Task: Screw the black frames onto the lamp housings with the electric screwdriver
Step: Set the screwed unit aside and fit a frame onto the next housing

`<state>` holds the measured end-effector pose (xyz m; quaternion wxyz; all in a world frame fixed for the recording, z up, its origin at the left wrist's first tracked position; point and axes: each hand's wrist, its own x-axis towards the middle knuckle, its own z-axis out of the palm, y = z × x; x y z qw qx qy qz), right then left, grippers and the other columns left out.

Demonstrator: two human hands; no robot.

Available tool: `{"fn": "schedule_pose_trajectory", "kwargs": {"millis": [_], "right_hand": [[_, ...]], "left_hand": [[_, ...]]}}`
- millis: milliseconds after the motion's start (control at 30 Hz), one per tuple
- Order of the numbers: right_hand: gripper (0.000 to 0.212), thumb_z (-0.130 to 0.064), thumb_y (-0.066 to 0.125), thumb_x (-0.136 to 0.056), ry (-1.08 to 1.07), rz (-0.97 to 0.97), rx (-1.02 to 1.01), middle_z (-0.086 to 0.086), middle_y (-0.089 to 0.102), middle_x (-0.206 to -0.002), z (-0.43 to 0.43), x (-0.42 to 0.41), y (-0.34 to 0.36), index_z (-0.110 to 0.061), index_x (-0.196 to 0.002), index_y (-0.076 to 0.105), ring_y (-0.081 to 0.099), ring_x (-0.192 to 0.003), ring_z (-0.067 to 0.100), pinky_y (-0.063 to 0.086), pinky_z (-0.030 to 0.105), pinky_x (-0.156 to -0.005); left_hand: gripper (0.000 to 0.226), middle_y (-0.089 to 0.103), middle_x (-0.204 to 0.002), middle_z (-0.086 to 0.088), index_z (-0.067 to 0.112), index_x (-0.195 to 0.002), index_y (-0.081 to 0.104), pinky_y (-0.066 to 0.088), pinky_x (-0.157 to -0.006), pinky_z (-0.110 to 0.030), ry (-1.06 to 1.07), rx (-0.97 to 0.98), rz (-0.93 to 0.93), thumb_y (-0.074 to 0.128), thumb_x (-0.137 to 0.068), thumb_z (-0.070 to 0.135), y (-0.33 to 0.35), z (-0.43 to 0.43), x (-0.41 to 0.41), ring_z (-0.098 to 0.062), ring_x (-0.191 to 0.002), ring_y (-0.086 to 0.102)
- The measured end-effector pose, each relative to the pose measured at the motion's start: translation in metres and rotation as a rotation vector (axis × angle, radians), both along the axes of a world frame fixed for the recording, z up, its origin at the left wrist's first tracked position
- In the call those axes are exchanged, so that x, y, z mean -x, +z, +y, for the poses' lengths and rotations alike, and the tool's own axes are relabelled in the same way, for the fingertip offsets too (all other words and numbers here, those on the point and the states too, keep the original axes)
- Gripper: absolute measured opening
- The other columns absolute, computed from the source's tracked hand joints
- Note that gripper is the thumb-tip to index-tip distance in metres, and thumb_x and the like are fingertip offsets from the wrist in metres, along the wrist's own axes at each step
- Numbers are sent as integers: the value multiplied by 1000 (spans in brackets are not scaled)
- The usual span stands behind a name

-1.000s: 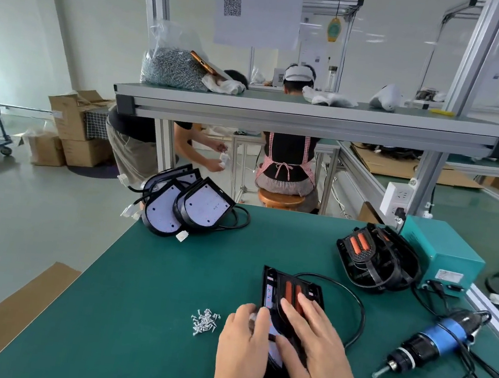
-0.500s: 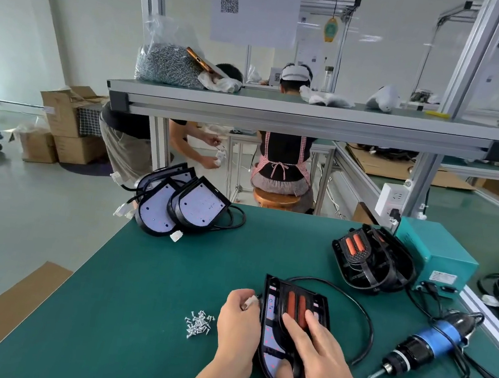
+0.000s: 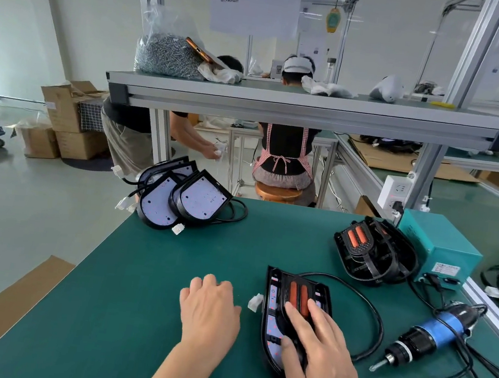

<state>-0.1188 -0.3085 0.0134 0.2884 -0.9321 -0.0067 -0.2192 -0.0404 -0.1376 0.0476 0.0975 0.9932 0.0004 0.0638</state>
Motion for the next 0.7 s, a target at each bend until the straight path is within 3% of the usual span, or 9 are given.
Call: {"fn": "schedule_pose_trajectory", "kwargs": {"millis": [133,333,433,600,700], "right_hand": [[51,-40,59,-97,8,28,-19,-16,29,-161,-1,1,0,-51,-145,43,22,-149,6,35,30,-113],[48,-43,55,-99,26,28,-33,-13,30,-162,-2,0,-2,-47,-146,45,22,-150,9,32,32,-116],[51,-51,43,-94,16,19,-47,-13,31,-161,-2,1,-1,-47,-145,46,22,-149,8,34,32,-115],[50,-47,49,-100,24,68,-18,-19,22,-163,-4,-1,-3,-53,-147,35,11,-149,1,29,27,-116],[51,-53,39,-97,21,73,-20,-19,23,-163,-3,-1,-1,-53,-147,37,13,-149,2,29,27,-116]], "left_hand": [[24,54,-117,1,20,-114,58,38,-92,-32,-82,-67,104,58,-95,36,2,7,-2,-22,-109,52],[25,57,-115,-1,15,-113,58,41,-74,-28,-122,-20,103,52,-92,2,2,17,-7,-19,-92,46],[27,59,-111,0,17,-108,58,41,-73,-28,-134,-18,95,49,-90,-2,2,19,-9,-20,-88,47],[28,57,-104,-1,21,-98,50,43,-76,-29,-167,-27,96,44,-88,-5,3,21,-12,-21,-85,47],[23,49,-98,0,16,-100,50,44,-75,-33,-155,60,13,41,-92,-3,3,20,-12,-23,-79,47]]}}
